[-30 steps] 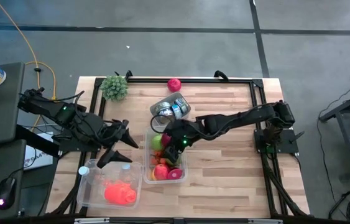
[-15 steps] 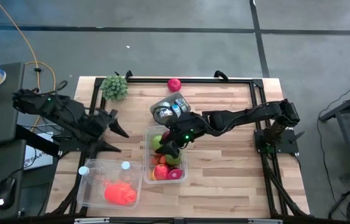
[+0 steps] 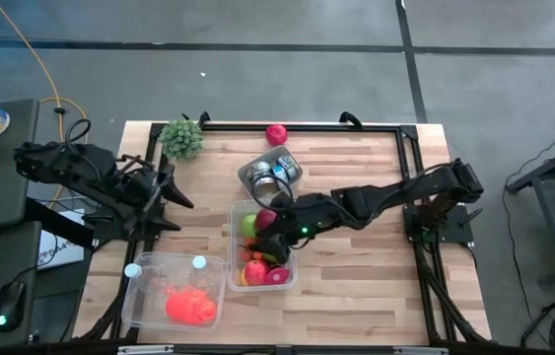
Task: Pick & Place Food Item
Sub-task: Put the red apple into the right transparent bin
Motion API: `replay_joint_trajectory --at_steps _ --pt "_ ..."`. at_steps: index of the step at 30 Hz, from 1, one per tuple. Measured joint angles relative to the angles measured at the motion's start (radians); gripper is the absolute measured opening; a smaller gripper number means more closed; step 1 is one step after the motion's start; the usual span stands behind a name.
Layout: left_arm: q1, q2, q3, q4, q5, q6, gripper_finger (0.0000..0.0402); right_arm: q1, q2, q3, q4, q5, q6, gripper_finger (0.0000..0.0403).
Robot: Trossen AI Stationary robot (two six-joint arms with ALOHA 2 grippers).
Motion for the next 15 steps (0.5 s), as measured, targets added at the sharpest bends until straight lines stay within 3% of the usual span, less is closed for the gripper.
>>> replay_joint_trajectory --at_steps 9,15 --pt "0.037 0.102 0.000 0.056 0.003 0.074 0.0281 0.089 -0.031 -0.001 -0.018 0.032 0.076 0.0270" --pt "0.246 0.217 0.078 0.063 0.183 0.075 0.0281 0.117 -0.090 0.000 -0.029 0.041 0.046 0.0270"
